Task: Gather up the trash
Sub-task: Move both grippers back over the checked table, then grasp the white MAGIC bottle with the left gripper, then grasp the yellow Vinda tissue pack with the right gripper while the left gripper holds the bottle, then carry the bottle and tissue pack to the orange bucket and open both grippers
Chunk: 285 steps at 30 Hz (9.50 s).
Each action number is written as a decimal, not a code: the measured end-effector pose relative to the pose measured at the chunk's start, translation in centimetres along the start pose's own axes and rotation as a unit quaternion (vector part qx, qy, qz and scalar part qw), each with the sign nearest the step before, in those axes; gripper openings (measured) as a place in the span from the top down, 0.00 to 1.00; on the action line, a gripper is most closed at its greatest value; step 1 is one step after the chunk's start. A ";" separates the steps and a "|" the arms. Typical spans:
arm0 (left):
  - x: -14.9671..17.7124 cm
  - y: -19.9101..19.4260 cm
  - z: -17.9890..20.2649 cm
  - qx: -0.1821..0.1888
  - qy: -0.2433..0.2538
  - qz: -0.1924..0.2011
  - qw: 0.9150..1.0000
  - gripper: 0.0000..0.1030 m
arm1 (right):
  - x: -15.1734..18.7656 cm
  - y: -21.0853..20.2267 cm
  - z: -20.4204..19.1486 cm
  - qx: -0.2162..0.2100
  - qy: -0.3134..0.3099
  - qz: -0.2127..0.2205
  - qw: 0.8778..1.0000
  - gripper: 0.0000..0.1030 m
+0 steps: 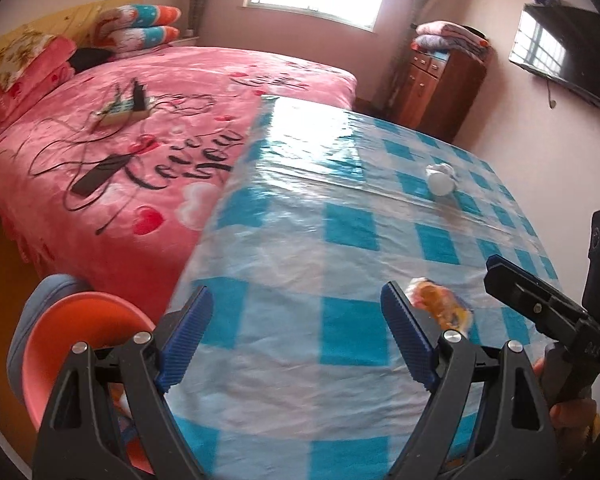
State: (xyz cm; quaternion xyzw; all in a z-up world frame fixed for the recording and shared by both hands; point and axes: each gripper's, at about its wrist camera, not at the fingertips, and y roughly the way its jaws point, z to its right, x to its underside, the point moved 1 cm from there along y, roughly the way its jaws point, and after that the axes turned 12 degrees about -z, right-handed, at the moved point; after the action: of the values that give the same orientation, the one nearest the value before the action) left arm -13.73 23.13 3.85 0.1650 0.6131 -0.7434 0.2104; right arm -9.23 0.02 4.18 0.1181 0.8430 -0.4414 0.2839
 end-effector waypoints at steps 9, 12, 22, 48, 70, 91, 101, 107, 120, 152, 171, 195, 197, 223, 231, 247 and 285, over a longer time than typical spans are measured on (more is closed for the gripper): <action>-1.0 1.4 5.6 0.014 0.053 -0.011 0.998 0.16 | -0.1 -3.2 4.8 0.012 0.046 0.028 0.998 0.09; -1.2 1.8 7.1 0.015 0.067 -0.016 0.998 0.16 | -0.2 -4.1 6.7 0.013 0.067 0.032 0.997 0.09; -2.8 4.2 12.7 0.019 0.122 -0.034 0.992 0.16 | 0.0 -6.9 12.4 0.008 0.138 0.052 0.989 0.09; -18.4 21.5 25.2 -0.010 0.259 -0.131 0.957 0.16 | 1.3 -10.4 20.8 -0.027 0.209 0.064 0.975 0.09; -18.3 21.5 23.5 0.005 0.207 -0.111 0.972 0.37 | 0.0 -6.5 17.6 -0.064 0.135 -0.003 0.989 0.09; -14.5 13.0 13.8 0.017 0.135 -0.057 0.989 0.38 | 0.5 -0.2 7.2 -0.043 -0.064 -0.098 0.992 0.09; -11.5 10.0 8.8 0.011 0.106 -0.043 0.993 0.38 | 1.5 2.7 3.5 -0.010 -0.129 -0.122 0.984 0.09; -9.9 9.0 6.3 0.005 0.089 -0.039 0.995 0.38 | 1.2 4.6 2.7 0.014 -0.132 -0.136 0.982 0.17; -7.7 7.4 1.1 -0.016 0.050 -0.039 0.998 0.38 | 0.8 6.6 0.7 0.068 -0.142 -0.132 0.979 0.33; -3.2 4.0 -4.5 -0.028 0.031 -0.020 0.999 0.38 | 1.6 6.9 -1.3 0.135 -0.167 -0.111 0.970 0.58; -1.7 1.9 -6.1 -0.018 0.016 -0.003 1.000 0.38 | 1.3 5.7 -0.8 0.134 -0.122 -0.107 0.977 0.74; -0.8 2.2 -3.7 0.025 0.029 -0.012 0.999 0.38 | 0.6 7.3 -0.2 0.173 -0.126 -0.131 0.968 0.46; -0.7 2.3 -3.7 0.027 0.028 -0.013 0.999 0.38 | 0.8 7.1 -0.2 0.172 -0.125 -0.129 0.969 0.52; 0.3 -0.8 -9.6 -0.016 -0.025 0.012 0.999 0.37 | -3.7 6.3 -7.9 0.062 -0.132 -0.111 0.983 0.70; 2.2 -1.7 -13.6 -0.043 -0.063 0.011 0.997 0.37 | -4.5 8.5 -13.2 0.005 -0.155 -0.129 0.979 0.70; 6.8 -1.5 -20.0 -0.081 -0.128 -0.013 0.988 0.37 | -2.0 14.9 -22.1 -0.077 -0.199 -0.196 0.957 0.70; 9.5 2.7 -22.6 -0.162 -0.148 -0.074 0.973 0.13 | -0.1 19.5 -22.4 -0.072 -0.164 -0.220 0.959 0.20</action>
State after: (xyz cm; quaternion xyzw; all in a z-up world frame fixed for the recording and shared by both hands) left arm -20.72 43.82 -7.58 -0.0288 0.6978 -0.6640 0.2671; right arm -8.76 29.53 1.06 -0.1653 0.8196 -0.4447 0.3213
